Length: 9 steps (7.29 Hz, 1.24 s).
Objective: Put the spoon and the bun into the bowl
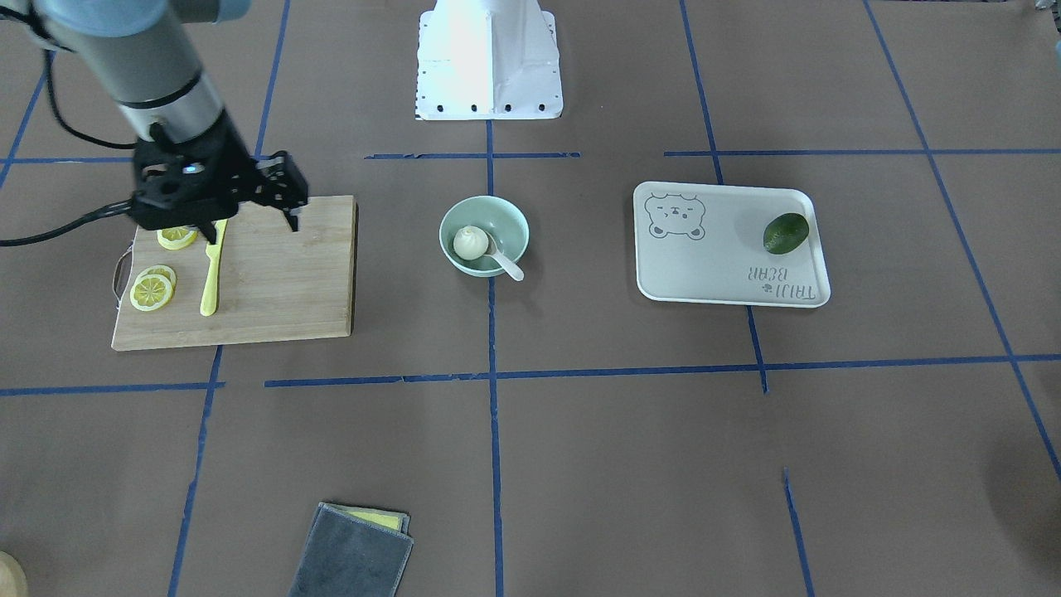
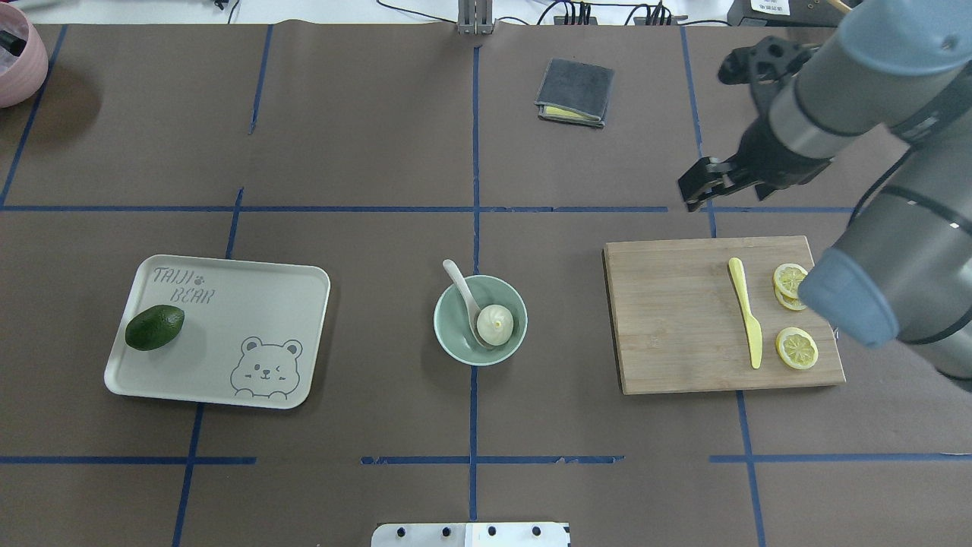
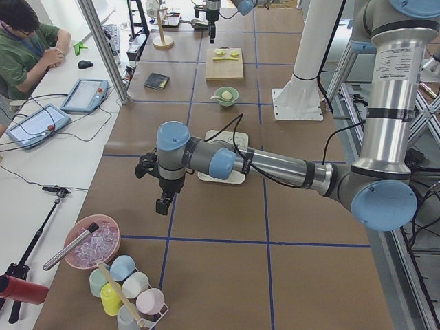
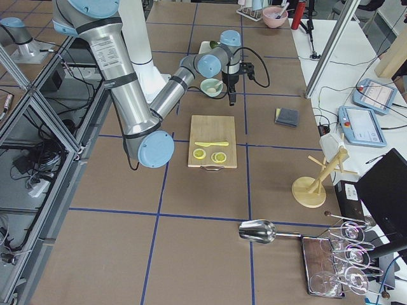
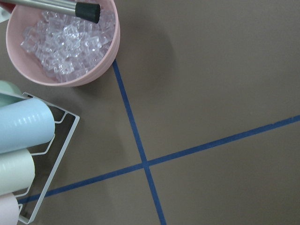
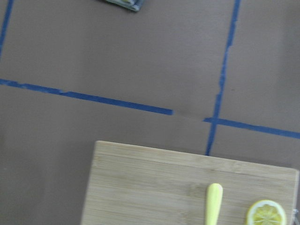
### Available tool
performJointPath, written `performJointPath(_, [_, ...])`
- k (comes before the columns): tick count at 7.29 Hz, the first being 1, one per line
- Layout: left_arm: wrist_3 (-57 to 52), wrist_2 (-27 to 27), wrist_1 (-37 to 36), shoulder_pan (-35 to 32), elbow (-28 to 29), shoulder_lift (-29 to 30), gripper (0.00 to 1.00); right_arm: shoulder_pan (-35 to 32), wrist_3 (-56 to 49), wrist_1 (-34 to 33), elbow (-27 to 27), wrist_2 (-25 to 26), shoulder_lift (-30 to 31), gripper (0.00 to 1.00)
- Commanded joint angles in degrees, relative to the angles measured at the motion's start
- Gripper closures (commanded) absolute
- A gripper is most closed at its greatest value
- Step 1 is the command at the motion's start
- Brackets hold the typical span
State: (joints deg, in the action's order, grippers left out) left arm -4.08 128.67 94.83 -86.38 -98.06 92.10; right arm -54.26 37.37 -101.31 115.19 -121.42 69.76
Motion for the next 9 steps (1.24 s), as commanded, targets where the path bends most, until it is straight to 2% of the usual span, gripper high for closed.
performJointPath(1, [-2.86,2.37,-4.99,-2.13,0.50,-2.09,0.00,-14.15,-18.66,0.32,-4.08,-8.19,9.30,0.00])
performJointPath(4, [-3.21,2.46,-4.92,-2.22,0.41,-3.24,0.00,-29.11,-39.75,0.41,-15.84,-15.67,13.98,0.00])
performJointPath(6, [-3.21,2.55,-4.92,-2.22,0.50,-3.24,0.00,-34.49,-52.08,0.41,-22.17,-15.43,15.31,0.00])
performJointPath(9, [-3.21,2.46,-5.01,-2.39,0.50,-4.73,0.00,-35.30,-50.82,0.59,-25.97,-15.43,14.43,0.00])
